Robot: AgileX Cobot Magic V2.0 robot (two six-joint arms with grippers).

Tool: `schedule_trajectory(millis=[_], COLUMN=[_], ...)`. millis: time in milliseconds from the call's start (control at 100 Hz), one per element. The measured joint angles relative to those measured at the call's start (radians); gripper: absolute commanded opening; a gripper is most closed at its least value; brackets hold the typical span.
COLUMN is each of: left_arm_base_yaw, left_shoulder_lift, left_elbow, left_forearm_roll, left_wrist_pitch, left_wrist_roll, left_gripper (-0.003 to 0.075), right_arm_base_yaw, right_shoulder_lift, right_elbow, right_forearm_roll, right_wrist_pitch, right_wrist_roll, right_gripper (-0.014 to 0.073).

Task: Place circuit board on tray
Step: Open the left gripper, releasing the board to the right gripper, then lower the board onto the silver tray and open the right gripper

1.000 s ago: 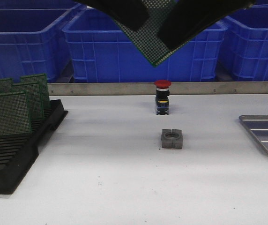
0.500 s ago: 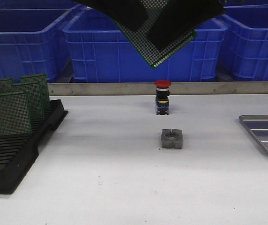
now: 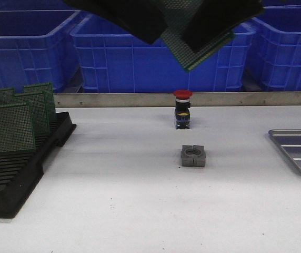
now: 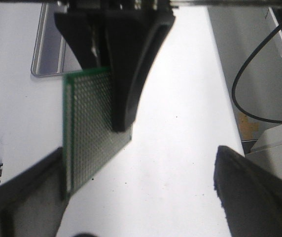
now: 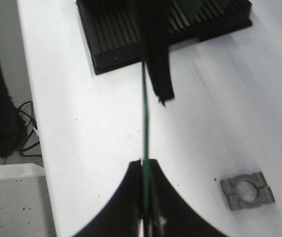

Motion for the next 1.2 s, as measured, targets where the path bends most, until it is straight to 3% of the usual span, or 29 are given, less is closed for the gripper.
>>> schedule_trajectory(millis=[360,500,710,1200], left_arm_base_yaw=[0.0,0.0,0.0,0.0], left_shoulder_lift=[0.0,0.0,0.0,0.0], left_elbow=[0.0,0.0,0.0,0.0], left_forearm_roll=[-0.004,-0.002,-0.002,-0.002], left_wrist_pitch=[-0.001,-0.001,-0.001,-0.001], left_wrist_roll=[0.0,0.0,0.0,0.0], left_gripper=[0.0556,0.0556,0.0556,0.0556], right_arm_base_yaw=[-0.443,-0.55,-0.61,-0.61], right_shoulder_lift=[0.001,0.086,0.272,0.643], right_elbow=[-0.002,-0.003,-0.022,-0.275], right_forearm_roll=[-0.063,-0.067,-0.068,-0.067], right_wrist_pitch=[0.059,0.09,0.085,0.22], right_wrist_roll=[0.276,0.333,0.414,0.508], right_gripper=[-0.0069,-0.0069,-0.0068,-0.0068])
